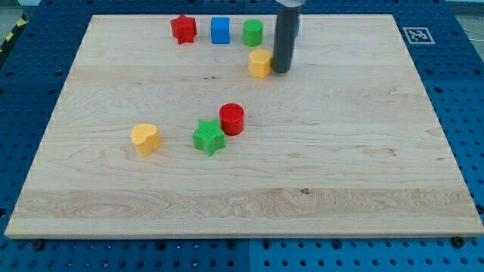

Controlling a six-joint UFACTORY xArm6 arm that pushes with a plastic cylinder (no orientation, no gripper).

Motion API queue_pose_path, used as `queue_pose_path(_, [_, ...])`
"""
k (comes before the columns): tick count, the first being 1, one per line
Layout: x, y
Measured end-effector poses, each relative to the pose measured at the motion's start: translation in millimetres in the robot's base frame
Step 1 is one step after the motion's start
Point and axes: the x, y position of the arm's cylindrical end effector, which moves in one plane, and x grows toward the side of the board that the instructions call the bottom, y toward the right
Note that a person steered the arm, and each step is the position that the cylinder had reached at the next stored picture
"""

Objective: Move the yellow hexagon to the bottom right of the blue cube

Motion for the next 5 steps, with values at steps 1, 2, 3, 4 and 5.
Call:
queue_pose_path(1, [-20,-23])
queue_pose_path(2, [-20,-18])
queue_pose_path(3, [-7,8])
queue_pose_path(4, [-15,-1])
queue_pose_path(5, [-27,-21])
